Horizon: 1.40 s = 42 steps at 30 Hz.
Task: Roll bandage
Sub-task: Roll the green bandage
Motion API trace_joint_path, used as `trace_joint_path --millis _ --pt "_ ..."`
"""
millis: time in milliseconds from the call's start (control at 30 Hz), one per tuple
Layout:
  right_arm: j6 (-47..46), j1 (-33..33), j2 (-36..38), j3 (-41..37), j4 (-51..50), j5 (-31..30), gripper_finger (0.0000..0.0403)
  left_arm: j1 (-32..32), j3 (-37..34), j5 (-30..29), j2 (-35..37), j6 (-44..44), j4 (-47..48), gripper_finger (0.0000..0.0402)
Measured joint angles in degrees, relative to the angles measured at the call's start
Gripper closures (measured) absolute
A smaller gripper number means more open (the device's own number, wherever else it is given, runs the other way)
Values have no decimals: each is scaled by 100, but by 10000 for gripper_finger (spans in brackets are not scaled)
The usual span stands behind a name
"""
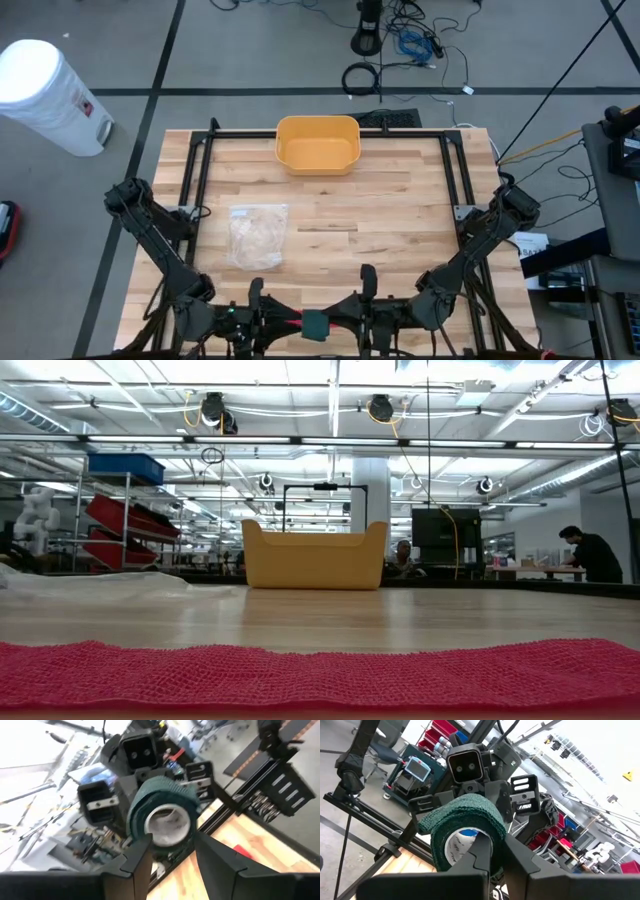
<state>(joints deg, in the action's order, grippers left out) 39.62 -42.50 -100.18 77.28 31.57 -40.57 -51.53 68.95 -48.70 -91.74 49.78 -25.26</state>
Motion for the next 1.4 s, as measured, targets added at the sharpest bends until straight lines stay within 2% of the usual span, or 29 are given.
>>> trace_joint_path --millis 267,533,567,667,700,733,800,867,967,1000,1067,1100,1133,1300,1400 --pt "31 -22 13 0 16 -139 383 -432 0 -1390 227 -270 55 246" --pt "215 -115 39 0 37 -786 383 -760 0 -2242 386 -450 71 246" --pt "264 -138 51 0 42 -878 383 -756 0 -2562 388 -450 64 246" --pt "334 -229 126 0 44 -1184 383 -572 -65 -4023 489 -458 156 246" --pt "332 -274 162 0 44 -1294 383 -445 -170 -4096 610 -517 211 246" --pt "332 -323 196 0 48 -1373 383 -298 -313 -4029 753 -706 214 246" --pt "326 -417 261 0 74 -1502 383 -23 -551 -3457 1060 -1082 232 247" --pt "323 -524 322 0 46 -1589 383 312 -774 -3297 1368 -1365 406 247" --pt "344 -708 415 0 32 -1827 383 797 -1074 -3025 1869 -2582 1510 247" --pt "384 -754 442 0 36 -1894 383 995 -1161 -2579 2030 -3293 2105 247" --pt "513 -872 487 0 31 -2040 383 1420 -1283 -1196 2258 -4731 3203 247" --pt "556 -914 507 0 31 -2087 383 1650 -1366 -523 2307 -5246 3500 247" --pt "581 -942 533 0 29 -2110 383 1846 -1468 -106 2311 -5606 3655 247" --pt "607 -1012 595 0 32 -2128 383 2639 -1945 321 2187 -6206 4379 247" --pt "613 -1012 592 0 20 -2126 383 3285 -1994 1037 2183 -6689 5427 247"
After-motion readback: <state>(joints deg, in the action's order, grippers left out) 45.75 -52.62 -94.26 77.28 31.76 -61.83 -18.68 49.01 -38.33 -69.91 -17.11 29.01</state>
